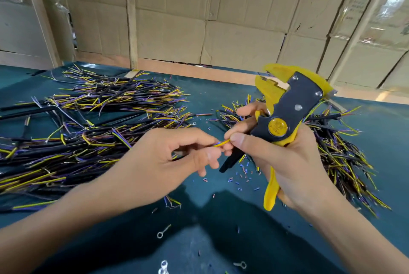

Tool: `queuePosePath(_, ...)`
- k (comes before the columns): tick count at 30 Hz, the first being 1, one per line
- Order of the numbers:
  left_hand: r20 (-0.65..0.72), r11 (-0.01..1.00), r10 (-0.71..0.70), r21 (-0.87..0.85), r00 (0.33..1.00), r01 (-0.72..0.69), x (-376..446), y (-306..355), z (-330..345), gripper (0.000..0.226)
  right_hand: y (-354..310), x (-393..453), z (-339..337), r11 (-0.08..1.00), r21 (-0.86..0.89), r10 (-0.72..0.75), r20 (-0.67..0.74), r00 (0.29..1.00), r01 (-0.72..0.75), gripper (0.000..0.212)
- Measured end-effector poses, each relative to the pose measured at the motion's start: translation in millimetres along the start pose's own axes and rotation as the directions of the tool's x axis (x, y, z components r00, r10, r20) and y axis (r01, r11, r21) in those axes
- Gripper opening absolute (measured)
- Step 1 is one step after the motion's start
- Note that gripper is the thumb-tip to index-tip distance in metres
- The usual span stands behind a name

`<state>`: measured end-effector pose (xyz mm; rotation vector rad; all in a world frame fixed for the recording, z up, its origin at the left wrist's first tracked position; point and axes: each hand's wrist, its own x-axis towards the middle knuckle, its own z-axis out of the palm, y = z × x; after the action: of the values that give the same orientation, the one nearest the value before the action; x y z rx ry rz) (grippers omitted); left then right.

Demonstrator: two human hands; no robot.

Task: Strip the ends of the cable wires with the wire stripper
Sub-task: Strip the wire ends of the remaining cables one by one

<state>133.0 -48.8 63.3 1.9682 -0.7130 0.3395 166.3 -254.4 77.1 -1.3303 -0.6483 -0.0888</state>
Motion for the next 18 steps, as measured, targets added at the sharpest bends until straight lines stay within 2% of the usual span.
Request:
queuePosePath(5, -0.208, 0.994, 0.049, -0.087, 0.977, -0.068, -4, -2, 2, 0.022, -1, -2, 6, 1.0, 0.006, -0.026, -0.006, 1.0, 0.026, 0.016)
queuePosePath(8, -0.244, 0.991, 0.108, -0.053, 0.964, -0.124, -4, -1, 0, 0.02, 1, -4, 9, 0.995, 0.094, 0.033, -0.041, 0.999, -0.029, 0.02)
queuePosePath(11, -0.222, 0.998, 0.048, -0.039, 0.974, -0.058, -3, -3, -7, 0.019, 1, -4, 13, 0.987, 0.154, 0.052, -0.108, 0.993, -0.035, 0.022)
queuePosePath(13, -0.194, 0.989, 0.062, 0.145, 0.979, -0.033, -1, -9, -15, 0.018, 2, -2, 12, 0.989, 0.146, 0.053, -0.204, 0.978, -0.023, 0.021)
queuePosePath(15, -0.198, 0.905, 0.169, 0.42, 0.966, -0.072, 2, -15, -27, 0.016, 4, -1, 10, 0.992, 0.121, 0.066, -0.285, 0.956, -0.032, 0.018)
queuePosePath(18, -0.341, 0.776, 0.338, 0.628, 0.877, -0.055, 6, -22, -48, 0.017, 6, 2, 4, 0.982, 0.164, 0.143, -0.312, 0.939, -0.095, 0.013)
